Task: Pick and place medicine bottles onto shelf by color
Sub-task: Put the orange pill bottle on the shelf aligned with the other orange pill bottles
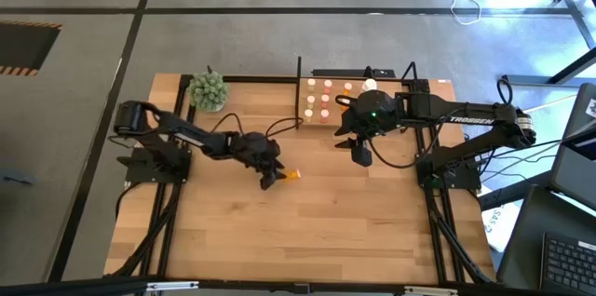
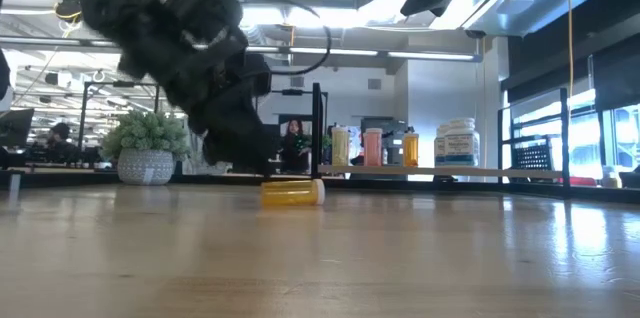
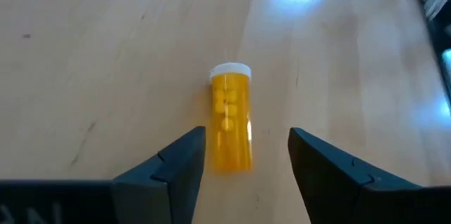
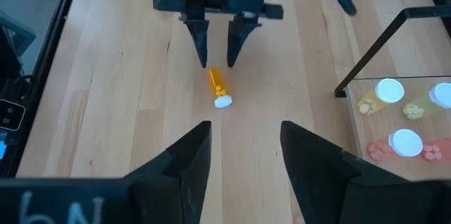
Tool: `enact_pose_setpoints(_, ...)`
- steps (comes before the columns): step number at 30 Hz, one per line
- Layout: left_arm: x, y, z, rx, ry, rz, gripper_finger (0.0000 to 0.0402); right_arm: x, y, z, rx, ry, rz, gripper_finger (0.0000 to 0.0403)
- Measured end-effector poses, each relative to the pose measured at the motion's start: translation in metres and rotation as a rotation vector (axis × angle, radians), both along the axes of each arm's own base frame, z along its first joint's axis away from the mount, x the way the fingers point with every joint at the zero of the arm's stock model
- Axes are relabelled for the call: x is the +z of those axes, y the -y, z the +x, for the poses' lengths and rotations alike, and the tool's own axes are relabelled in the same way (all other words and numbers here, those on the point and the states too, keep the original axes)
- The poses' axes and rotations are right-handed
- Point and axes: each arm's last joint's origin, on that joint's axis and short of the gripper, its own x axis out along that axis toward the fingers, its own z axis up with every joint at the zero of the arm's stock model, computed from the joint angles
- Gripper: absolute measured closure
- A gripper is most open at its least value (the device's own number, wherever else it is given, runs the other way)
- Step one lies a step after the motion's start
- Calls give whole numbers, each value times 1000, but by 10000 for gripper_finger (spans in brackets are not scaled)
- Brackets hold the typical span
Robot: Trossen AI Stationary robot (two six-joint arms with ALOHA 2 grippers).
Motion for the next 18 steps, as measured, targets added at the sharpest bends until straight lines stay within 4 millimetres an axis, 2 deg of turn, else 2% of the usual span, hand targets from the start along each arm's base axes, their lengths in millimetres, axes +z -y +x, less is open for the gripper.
enact_pose_setpoints(8, 49, -3, 23, -50, -241, 163, 204, 0, 0, 0, 0, 6, 0, 230)
enact_pose_setpoints(12, 50, 0, 36, -64, -334, 183, 204, 0, 0, 0, 0, 5, 0, 230)
enact_pose_setpoints(18, 43, 10, 56, -85, -367, 266, 204, 1, 0, 1, 0, 14, -1, 230)
